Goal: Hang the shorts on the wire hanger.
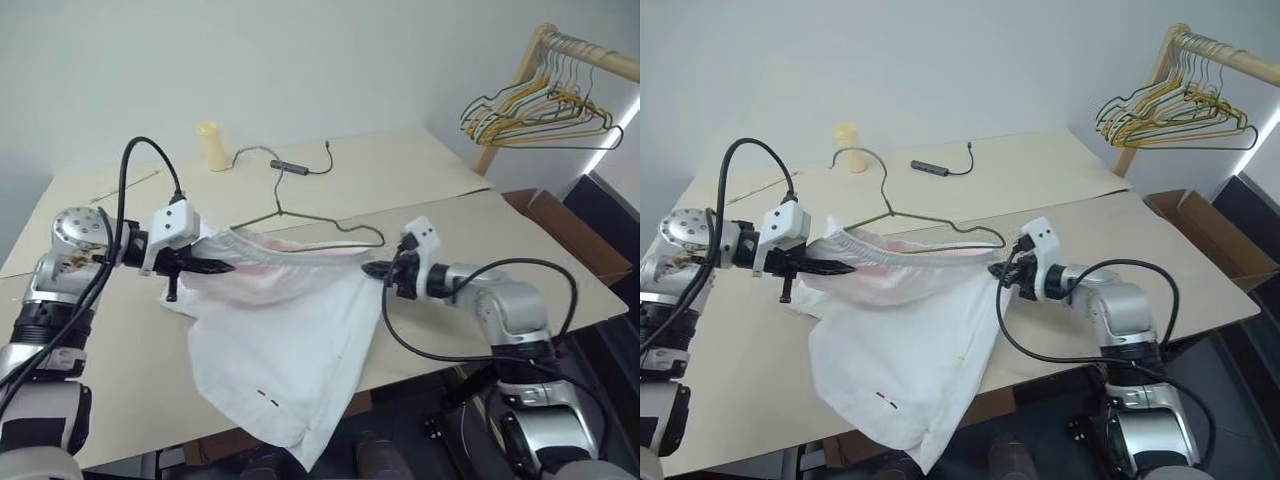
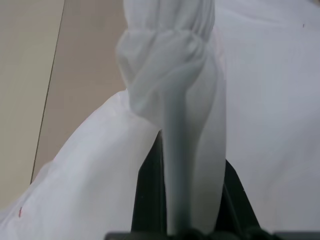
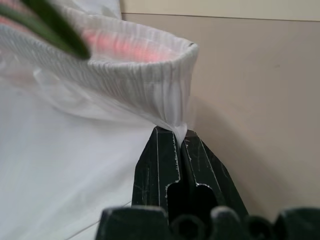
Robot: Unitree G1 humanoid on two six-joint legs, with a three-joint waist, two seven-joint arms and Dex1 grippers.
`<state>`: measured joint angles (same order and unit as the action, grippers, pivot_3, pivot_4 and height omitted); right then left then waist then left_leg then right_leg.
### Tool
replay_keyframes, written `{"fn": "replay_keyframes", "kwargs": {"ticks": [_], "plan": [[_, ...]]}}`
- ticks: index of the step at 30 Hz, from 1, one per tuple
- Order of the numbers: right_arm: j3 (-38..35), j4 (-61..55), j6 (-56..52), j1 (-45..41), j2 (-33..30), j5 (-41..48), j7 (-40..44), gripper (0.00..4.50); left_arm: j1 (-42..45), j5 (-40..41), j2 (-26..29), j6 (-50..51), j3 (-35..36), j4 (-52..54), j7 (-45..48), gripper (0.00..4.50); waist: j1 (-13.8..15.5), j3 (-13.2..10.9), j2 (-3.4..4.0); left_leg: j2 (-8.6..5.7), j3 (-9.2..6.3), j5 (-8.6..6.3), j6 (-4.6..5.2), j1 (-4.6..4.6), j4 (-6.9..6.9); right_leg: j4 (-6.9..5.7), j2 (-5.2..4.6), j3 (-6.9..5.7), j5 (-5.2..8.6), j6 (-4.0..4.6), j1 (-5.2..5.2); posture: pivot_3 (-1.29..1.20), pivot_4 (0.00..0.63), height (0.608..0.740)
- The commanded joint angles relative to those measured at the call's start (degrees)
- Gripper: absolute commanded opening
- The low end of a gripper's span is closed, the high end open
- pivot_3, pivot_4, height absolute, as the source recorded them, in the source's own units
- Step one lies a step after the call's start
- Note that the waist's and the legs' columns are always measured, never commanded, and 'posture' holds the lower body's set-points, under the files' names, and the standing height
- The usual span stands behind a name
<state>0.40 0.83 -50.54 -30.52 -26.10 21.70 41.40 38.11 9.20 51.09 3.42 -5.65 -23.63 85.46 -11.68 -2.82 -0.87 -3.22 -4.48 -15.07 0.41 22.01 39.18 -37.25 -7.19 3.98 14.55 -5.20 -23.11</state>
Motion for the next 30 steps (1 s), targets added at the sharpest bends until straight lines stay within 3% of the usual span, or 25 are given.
{"fn": "replay_keyframes", "kwargs": {"ticks": [1,20,30], "plan": [[-4.0,-1.3,1.9,-0.2,-2.2,0.8,-0.5,0.03,0.7,-1.0,1.1,-1.7,1.3,-1.9,-2.1,0.0,-0.2,0.0,-0.01,0.0,0.0,0.0,0.0,0.0,0.0,-0.01,0.0,0.0,0.0,0.0,0.01,-0.15,0.006,0.74],[-5.2,-3.3,4.2,1.5,-6.7,3.7,-0.5,0.03,-2.1,1.7,1.9,1.4,2.3,-0.9,-1.8,0.0,-0.3,0.0,-0.03,0.01,0.01,0.01,0.01,-0.02,0.01,-0.03,-0.02,0.01,0.0,-0.01,0.03,-0.16,0.013,0.74],[-5.6,-4.9,7.0,-0.1,-9.7,4.4,1.4,0.03,-2.7,-4.9,2.8,-3.3,-1.1,-4.3,-4.3,0.0,-0.3,0.0,-0.03,0.01,0.02,0.01,0.01,-0.01,0.0,-0.02,-0.02,0.0,0.0,-0.01,0.02,-0.16,0.013,0.74]]}}
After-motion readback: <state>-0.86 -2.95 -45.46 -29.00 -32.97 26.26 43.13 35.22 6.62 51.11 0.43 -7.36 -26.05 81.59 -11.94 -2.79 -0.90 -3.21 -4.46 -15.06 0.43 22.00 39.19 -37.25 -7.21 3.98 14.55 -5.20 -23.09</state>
